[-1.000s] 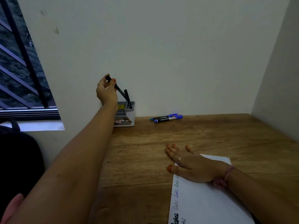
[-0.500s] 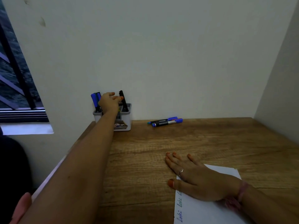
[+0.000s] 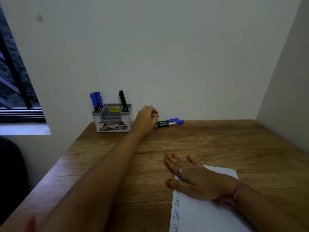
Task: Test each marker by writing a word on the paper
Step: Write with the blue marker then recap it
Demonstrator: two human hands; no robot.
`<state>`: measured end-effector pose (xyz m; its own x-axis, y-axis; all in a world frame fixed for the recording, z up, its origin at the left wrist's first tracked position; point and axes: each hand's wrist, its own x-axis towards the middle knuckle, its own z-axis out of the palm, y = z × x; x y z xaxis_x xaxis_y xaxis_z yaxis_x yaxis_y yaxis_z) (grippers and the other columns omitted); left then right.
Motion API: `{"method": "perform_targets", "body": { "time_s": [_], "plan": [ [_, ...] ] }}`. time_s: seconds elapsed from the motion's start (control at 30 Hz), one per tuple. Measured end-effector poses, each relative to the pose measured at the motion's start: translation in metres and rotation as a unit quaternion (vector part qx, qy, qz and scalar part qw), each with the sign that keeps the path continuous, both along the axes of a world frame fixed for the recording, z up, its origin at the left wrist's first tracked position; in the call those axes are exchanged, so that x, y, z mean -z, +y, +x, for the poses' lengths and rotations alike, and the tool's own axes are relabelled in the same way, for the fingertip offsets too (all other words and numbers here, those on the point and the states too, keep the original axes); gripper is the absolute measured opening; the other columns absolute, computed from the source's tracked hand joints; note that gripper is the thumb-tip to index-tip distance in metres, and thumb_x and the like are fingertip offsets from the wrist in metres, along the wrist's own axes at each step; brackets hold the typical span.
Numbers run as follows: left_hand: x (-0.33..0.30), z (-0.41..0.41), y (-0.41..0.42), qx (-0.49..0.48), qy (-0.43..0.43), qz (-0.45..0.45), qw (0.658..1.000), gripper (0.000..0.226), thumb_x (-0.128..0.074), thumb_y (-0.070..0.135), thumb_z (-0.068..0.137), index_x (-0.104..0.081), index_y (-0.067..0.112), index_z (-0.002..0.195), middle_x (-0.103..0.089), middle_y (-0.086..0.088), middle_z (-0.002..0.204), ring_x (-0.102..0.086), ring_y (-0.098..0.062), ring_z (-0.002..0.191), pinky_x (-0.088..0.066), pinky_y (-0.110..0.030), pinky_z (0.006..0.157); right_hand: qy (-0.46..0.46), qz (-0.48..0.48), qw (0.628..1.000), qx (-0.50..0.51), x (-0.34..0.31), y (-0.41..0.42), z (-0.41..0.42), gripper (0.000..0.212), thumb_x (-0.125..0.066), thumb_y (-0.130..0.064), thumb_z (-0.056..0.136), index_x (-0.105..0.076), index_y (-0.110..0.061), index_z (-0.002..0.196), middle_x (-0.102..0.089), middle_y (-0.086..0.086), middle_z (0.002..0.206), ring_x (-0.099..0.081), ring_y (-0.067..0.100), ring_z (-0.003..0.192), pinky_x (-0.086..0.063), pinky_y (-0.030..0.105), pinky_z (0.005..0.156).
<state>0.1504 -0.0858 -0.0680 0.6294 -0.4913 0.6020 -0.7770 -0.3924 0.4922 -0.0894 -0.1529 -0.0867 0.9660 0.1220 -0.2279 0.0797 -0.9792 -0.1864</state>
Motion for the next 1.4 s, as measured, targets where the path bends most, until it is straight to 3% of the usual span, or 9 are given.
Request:
{"method": "perform_targets", "body": {
  "time_s": [0.1,0.2,0.5,0.63,0.8,0.97,1.2,1.33,1.4],
  "plan": [
    [0.015,-0.001,-0.018,-0.001,0.008,0.145,0.989,0.031,-0.051,0.023,0.092,-0.058,0.009,0.119,-0.056,-0.011,0.114,-0.053,-0.024,0.105,-0.046,-0.037,0.091,-0.005,0.0,1.0,-0.002,0.0,0.0,0.0,0.07,-0.022,-0.055,0.095,0.009,-0.021,0.148,0.014,-0.004,0.157,0.016,0.007,0.142,0.012,0.043,0.116],
    [0.02,-0.003,-0.026,-0.012,-0.027,0.238,0.971,0.029,-0.045,0.022,0.093,-0.062,0.009,0.113,-0.062,-0.013,0.109,-0.055,-0.026,0.097,-0.048,-0.037,0.084,-0.01,0.002,1.0,-0.003,0.001,0.0,0.001,0.069,-0.023,-0.054,0.096,0.007,-0.02,0.148,0.013,-0.003,0.157,0.015,0.008,0.143,0.011,0.044,0.116],
    [0.011,-0.027,-0.018,-0.063,-0.036,0.313,0.947,0.033,-0.048,0.029,0.091,-0.061,0.009,0.113,-0.057,-0.012,0.109,-0.051,-0.026,0.1,-0.042,-0.032,0.082,-0.022,0.008,1.0,-0.005,0.002,-0.003,0.0,0.069,-0.025,-0.054,0.096,0.004,-0.019,0.148,0.011,0.0,0.158,0.012,0.01,0.143,0.011,0.043,0.114],
    [0.007,-0.051,-0.003,-0.051,0.01,0.267,0.962,0.032,-0.054,0.032,0.088,-0.064,0.007,0.105,-0.056,-0.011,0.105,-0.054,-0.018,0.079,-0.043,-0.026,0.06,-0.027,0.009,1.0,-0.002,0.0,-0.001,-0.001,0.068,-0.026,-0.052,0.097,0.002,-0.018,0.149,0.008,0.001,0.158,0.01,0.011,0.144,0.01,0.043,0.114],
    [-0.006,-0.082,0.032,-0.024,0.046,0.123,0.991,0.026,-0.062,0.022,0.085,-0.065,0.004,0.104,-0.055,-0.012,0.104,-0.05,-0.018,0.085,-0.042,-0.023,0.07,-0.066,0.049,0.997,0.013,-0.006,0.001,-0.004,0.062,-0.031,-0.048,0.097,-0.015,-0.017,0.148,-0.012,0.002,0.158,-0.009,0.013,0.144,0.005,0.045,0.116],
    [-0.024,-0.12,0.073,0.015,0.086,-0.007,0.996,0.019,-0.067,0.02,0.081,-0.068,0.014,0.098,-0.06,0.002,0.082,-0.054,-0.008,0.071,-0.042,-0.01,0.058,-0.339,0.158,0.922,0.104,-0.02,-0.007,-0.004,0.029,-0.052,-0.044,0.09,-0.055,-0.026,0.113,-0.061,-0.009,0.112,-0.056,0.011,0.105,-0.043,0.043,0.097],
    [-0.039,-0.177,0.093,0.143,0.128,-0.054,0.98,0.014,-0.069,0.019,0.078,-0.067,0.024,0.091,-0.069,-0.003,0.082,-0.065,-0.017,0.075,-0.054,-0.026,0.07,-0.462,0.142,0.875,0.031,-0.028,0.001,-0.014,0.04,-0.046,-0.052,0.083,-0.063,-0.024,0.105,-0.059,-0.009,0.093,-0.053,0.007,0.087,-0.04,0.039,0.083],
    [-0.031,-0.181,0.096,0.215,0.272,-0.124,0.93,0.036,-0.069,0.032,0.073,-0.06,0.021,0.107,-0.069,0.001,0.095,-0.067,-0.009,0.087,-0.055,-0.02,0.077,-0.424,0.325,0.845,0.022,-0.038,-0.001,-0.018,0.022,-0.061,-0.034,0.085,-0.065,-0.019,0.1,-0.063,-0.008,0.087,-0.059,0.0,0.081,-0.046,0.018,0.076],
    [-0.025,-0.179,0.098,0.221,0.347,-0.093,0.907,0.044,-0.06,0.044,0.071,-0.057,0.021,0.109,-0.069,0.007,0.098,-0.066,-0.003,0.092,-0.054,-0.023,0.086,-0.391,0.457,0.798,0.047,-0.041,-0.001,-0.02,0.014,-0.065,-0.025,0.084,-0.065,-0.017,0.096,-0.068,-0.004,0.085,-0.063,0.006,0.081,-0.05,0.023,0.079]
  ]
}}
